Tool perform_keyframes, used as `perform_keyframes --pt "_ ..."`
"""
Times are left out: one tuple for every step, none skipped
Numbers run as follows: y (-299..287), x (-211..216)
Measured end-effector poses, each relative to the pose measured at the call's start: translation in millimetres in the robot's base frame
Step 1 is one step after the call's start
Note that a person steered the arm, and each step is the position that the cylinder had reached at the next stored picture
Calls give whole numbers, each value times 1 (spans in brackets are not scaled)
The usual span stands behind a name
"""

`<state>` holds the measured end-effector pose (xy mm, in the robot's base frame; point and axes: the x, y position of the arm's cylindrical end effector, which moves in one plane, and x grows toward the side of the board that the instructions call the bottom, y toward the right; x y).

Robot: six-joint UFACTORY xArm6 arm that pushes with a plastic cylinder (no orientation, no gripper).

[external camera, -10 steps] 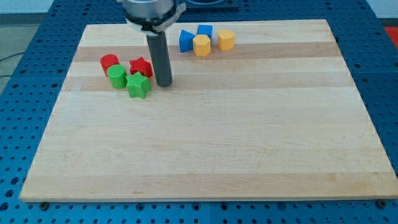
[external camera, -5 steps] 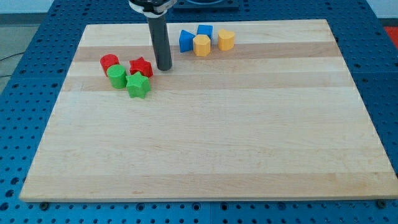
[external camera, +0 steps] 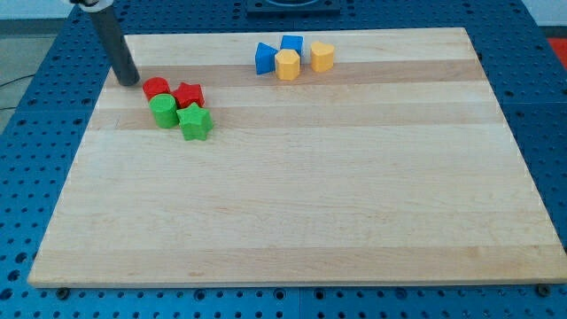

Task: Push the green star and red star to the center of the board

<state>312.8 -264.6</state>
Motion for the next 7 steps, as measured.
perform_keyframes --pt "72 40" --pt "96 48" --pt "80 39" --pt "55 2" --pt "130 54" --pt "144 104" --pt "135 102"
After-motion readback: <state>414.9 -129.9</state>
